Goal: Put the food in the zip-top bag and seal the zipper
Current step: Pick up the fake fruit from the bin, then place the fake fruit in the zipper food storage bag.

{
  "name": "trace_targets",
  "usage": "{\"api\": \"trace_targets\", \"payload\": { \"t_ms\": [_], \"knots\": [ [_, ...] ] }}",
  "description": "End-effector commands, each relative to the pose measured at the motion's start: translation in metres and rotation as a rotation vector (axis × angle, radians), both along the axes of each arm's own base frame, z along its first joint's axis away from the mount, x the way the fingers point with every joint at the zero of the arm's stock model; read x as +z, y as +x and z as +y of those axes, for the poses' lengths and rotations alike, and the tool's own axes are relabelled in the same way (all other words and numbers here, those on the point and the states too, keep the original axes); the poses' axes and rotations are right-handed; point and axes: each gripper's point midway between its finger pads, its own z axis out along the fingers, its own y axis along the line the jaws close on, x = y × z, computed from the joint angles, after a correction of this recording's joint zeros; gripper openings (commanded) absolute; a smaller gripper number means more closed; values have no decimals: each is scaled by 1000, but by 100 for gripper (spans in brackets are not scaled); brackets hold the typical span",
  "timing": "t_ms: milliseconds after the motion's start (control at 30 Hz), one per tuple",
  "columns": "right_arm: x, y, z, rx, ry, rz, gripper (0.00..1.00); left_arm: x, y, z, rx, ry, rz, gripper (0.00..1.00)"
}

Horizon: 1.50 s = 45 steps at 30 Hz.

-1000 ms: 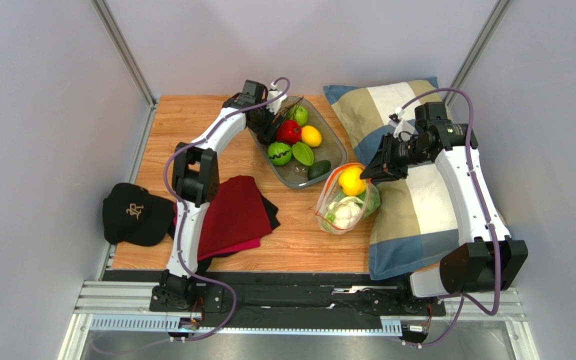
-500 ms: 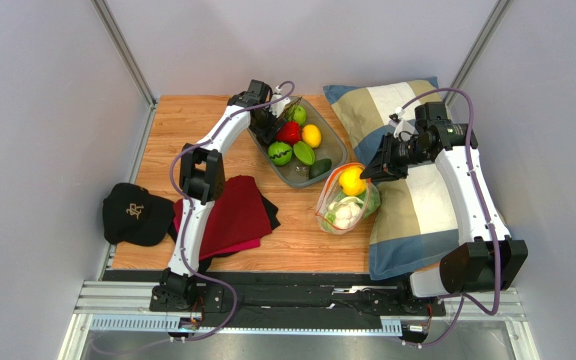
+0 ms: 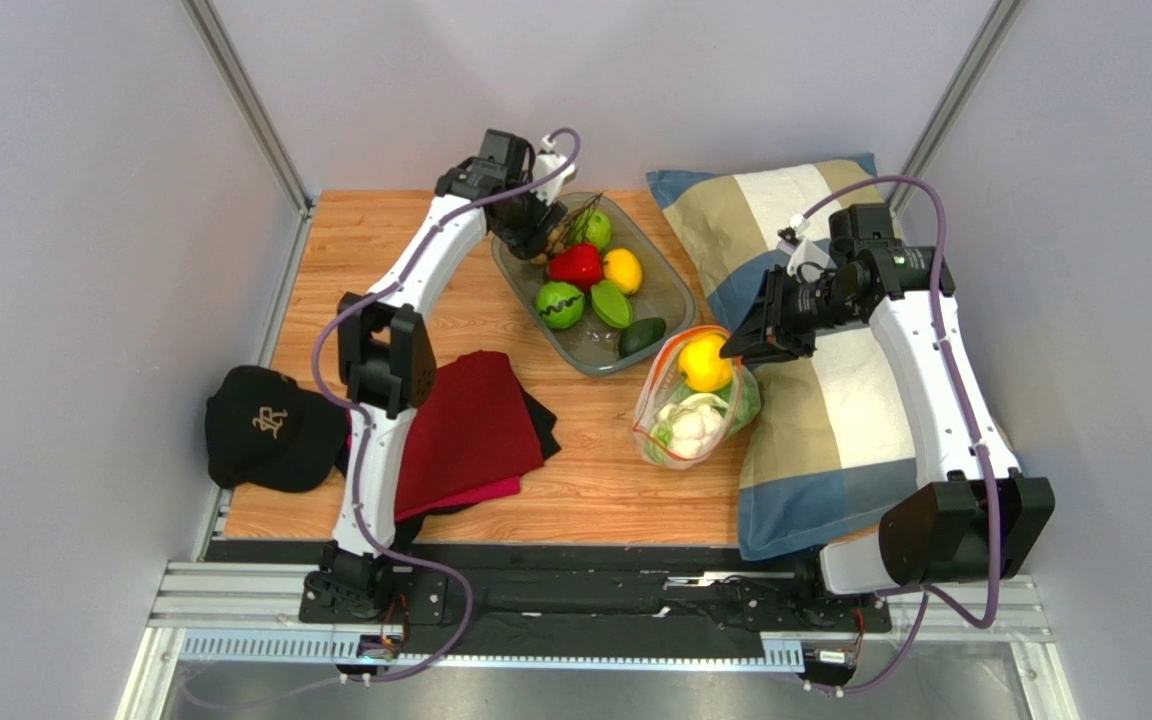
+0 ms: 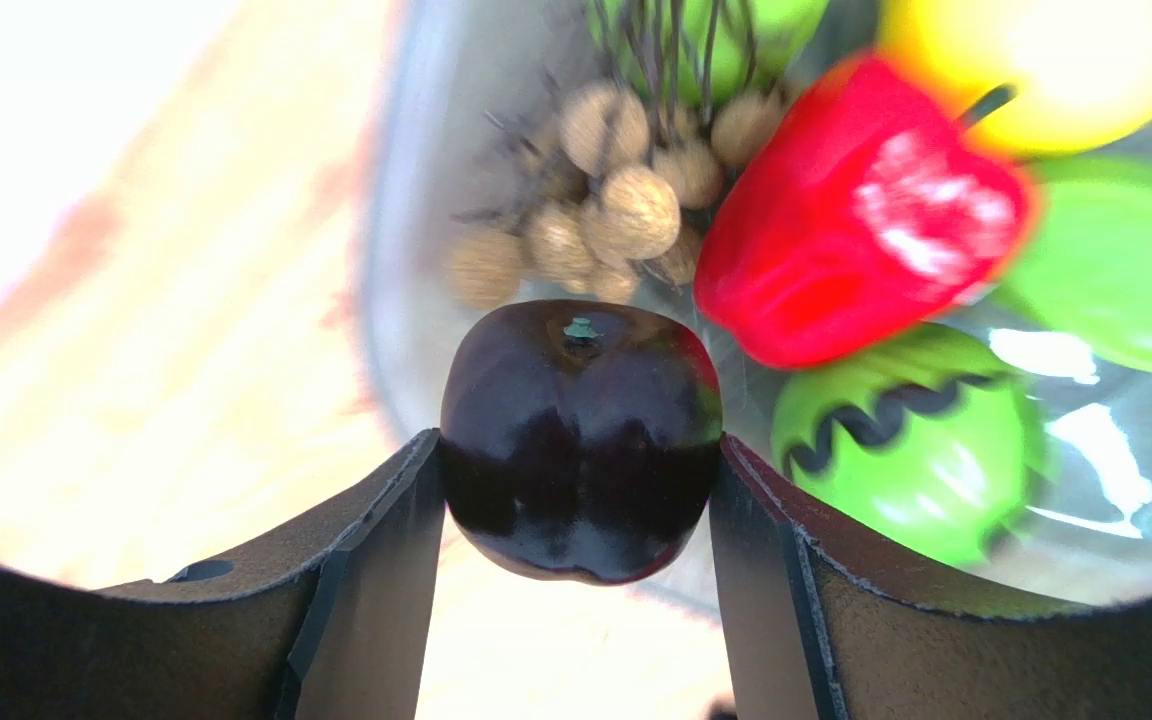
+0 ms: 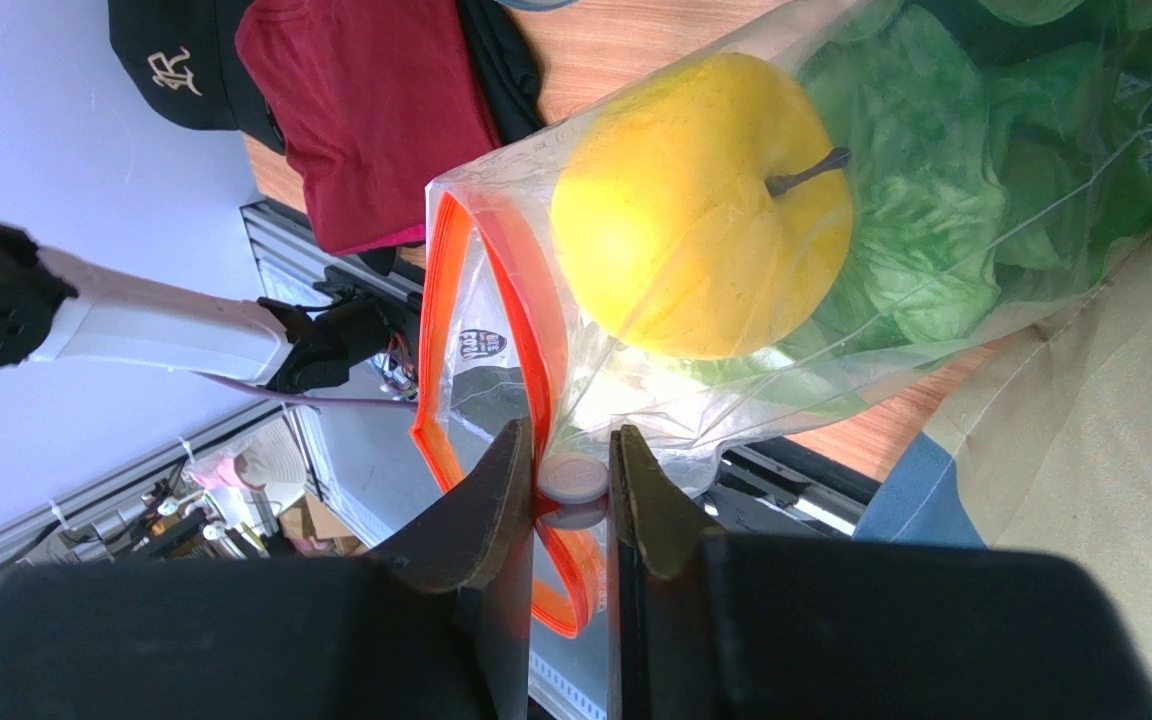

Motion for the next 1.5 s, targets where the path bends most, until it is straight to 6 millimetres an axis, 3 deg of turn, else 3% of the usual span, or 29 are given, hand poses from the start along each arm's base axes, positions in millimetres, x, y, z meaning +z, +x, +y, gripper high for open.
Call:
{"api": "trace_targets", "payload": {
  "t_ms": [0, 33, 67, 167, 267, 333, 400, 433, 567, 667, 800, 900, 933, 1000, 1033, 1167, 1233, 1467],
  "knots": [
    [10, 9, 0, -7, 13, -48, 0, 102, -29, -3, -31, -104, -133, 38],
    [9, 9, 0, -8, 9, -47, 0, 107, -41, -8, -61, -135, -108, 38],
    [8, 9, 0, -9, 10, -42, 0, 127, -64, -21, -142, -219, -96, 37],
    [7, 9, 0, -9, 11, -38, 0, 161, -117, -52, -251, -336, -77, 38],
    [3, 12, -1, -16, 2, -30, 0, 188, -184, -98, -438, -442, -51, 42],
    [0, 15, -4, -28, -12, -24, 0, 201, -219, -125, -507, -517, -18, 42],
    [-2, 17, -7, -43, -15, -17, 0, 206, -246, -139, -560, -550, 9, 42],
    [-2, 18, -7, -50, -9, -11, 0, 207, -267, -155, -612, -549, 19, 42],
    [-1, 21, -10, -65, 2, -4, 0, 189, -303, -188, -681, -551, 118, 42],
    [-2, 19, -10, -67, 6, 2, 0, 174, -321, -209, -717, -533, 160, 41],
    [-3, 18, -10, -68, 11, 9, 0, 149, -329, -233, -726, -481, 182, 44],
    [-2, 18, -10, -69, 11, 5, 0, 125, -323, -242, -688, -433, 211, 55],
    [-2, 18, -10, -69, 11, 8, 0, 120, -317, -245, -666, -414, 217, 66],
    [-2, 17, -10, -68, 13, 10, 0, 114, -315, -239, -649, -370, 237, 80],
    [-2, 21, -18, -98, 12, 9, 0, 123, -316, -236, -657, -376, 219, 99],
    [-4, 19, -19, -103, 23, 20, 0, 158, -328, -222, -718, -428, 135, 99],
    [-3, 19, -19, -105, 26, 20, 0, 163, -335, -209, -722, -425, 110, 99],
    [-2, 20, -19, -111, 35, 19, 0, 125, -364, -177, -703, -336, 212, 99]
  ]
}}
